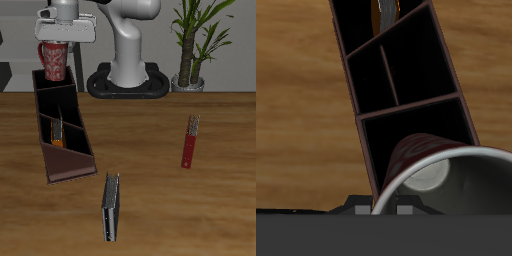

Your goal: Place the orange book into the right desk caddy's left compartment and place the red mug into the right desk caddy's right compartment

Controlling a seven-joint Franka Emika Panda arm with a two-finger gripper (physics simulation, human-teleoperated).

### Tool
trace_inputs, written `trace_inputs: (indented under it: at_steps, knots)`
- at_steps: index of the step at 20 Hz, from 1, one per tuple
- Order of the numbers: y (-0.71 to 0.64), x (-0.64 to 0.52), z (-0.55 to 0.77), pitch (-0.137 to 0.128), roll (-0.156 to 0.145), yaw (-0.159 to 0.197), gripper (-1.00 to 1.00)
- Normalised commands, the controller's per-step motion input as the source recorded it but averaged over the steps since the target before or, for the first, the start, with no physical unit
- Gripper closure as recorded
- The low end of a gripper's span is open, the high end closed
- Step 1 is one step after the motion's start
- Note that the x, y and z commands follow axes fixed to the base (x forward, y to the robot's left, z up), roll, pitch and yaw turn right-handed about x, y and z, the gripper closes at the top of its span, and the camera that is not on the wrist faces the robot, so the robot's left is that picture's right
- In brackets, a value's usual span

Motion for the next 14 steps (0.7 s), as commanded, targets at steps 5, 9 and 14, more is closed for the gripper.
trace_inputs:
  at_steps: [5, 9, 14]
  knots:
    - [0.03, 0.09, -0.03, -0.002, 0.016, -0.022, 1.0]
    - [0.04, 0.07, -0.09, 0.022, 0.024, -0.024, 1.0]
    - [0.02, 0.08, -0.07, 0.012, 0.0, -0.038, 1.0]
